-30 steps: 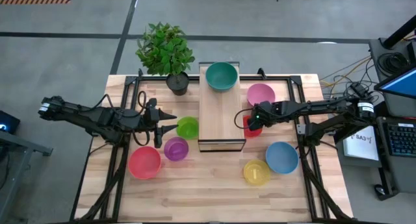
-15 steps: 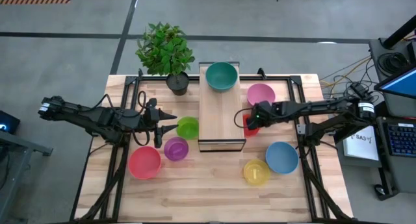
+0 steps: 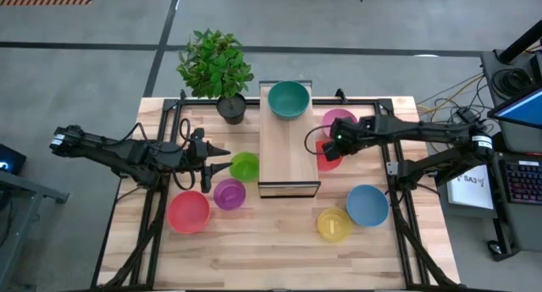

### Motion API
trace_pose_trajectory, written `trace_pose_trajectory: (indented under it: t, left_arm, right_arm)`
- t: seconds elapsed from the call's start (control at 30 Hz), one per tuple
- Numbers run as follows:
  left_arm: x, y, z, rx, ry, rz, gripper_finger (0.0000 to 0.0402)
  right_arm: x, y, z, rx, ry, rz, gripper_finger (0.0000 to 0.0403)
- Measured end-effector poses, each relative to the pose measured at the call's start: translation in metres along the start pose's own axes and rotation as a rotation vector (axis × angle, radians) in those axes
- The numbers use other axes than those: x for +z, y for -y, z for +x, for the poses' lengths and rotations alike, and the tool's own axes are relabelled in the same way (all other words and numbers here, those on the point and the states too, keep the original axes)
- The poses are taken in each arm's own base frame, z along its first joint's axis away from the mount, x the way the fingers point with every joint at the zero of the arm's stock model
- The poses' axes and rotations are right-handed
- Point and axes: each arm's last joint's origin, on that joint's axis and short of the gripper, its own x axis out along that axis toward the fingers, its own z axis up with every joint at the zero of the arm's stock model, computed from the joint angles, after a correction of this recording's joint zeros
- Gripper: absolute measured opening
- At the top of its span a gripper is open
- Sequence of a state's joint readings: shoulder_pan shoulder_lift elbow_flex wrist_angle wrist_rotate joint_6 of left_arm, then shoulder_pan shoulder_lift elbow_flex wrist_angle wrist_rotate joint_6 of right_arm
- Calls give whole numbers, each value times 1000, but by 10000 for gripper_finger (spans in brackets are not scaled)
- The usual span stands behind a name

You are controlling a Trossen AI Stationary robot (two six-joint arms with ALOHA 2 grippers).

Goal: Place and stack bowls onto a shelf
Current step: Put the orange transparent bowl onto the shelf

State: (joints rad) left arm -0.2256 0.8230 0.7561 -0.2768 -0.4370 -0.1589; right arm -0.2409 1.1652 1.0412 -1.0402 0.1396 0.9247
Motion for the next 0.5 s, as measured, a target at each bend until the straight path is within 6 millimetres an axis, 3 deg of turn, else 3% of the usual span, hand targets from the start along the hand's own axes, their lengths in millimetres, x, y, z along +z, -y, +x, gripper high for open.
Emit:
trace_pose_trajectory:
  t: [0.27, 0.5]
  left_arm:
    - [0, 0, 0, 0, 2, -1, 144]
    - [0, 0, 0, -1, 4, -2, 144]
  right_arm:
    - [20, -6, -61, -47, 156, -18, 9]
    - [30, -12, -84, 15, 250, -46, 8]
